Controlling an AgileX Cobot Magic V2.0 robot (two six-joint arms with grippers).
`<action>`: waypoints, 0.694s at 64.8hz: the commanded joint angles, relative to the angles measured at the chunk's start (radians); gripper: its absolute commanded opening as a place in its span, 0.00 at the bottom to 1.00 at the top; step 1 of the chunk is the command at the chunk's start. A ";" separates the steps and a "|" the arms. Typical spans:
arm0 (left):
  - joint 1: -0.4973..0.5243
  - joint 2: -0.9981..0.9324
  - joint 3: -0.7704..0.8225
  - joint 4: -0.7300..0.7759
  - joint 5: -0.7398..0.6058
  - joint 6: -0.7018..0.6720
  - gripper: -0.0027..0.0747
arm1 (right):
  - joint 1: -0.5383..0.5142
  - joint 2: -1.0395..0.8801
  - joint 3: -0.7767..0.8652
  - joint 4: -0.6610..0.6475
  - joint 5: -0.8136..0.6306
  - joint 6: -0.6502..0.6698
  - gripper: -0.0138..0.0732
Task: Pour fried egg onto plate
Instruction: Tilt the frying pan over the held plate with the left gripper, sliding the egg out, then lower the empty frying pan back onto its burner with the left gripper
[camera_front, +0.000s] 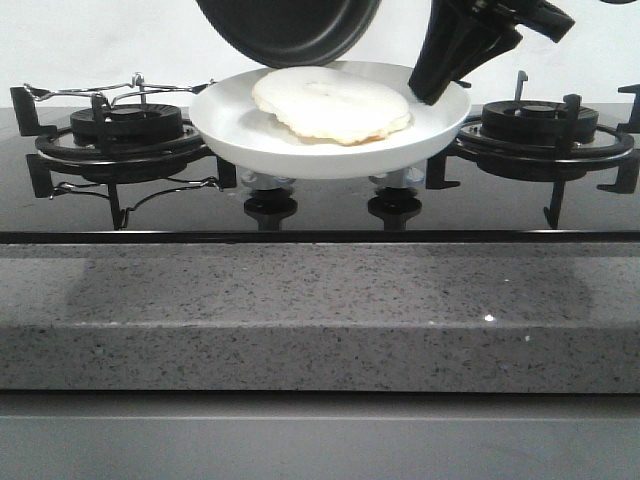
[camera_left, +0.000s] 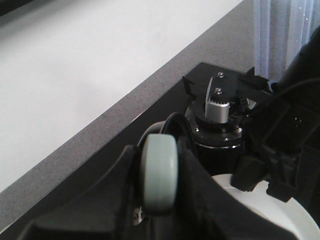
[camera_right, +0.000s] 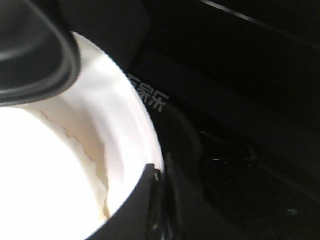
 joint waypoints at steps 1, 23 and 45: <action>0.030 -0.054 -0.039 -0.117 -0.125 -0.060 0.01 | -0.002 -0.055 -0.028 0.044 -0.040 -0.003 0.09; 0.353 -0.029 -0.037 -0.624 -0.029 -0.059 0.01 | -0.002 -0.055 -0.028 0.044 -0.040 -0.003 0.09; 0.740 0.153 -0.033 -1.278 0.432 0.026 0.01 | -0.002 -0.055 -0.028 0.044 -0.040 -0.003 0.09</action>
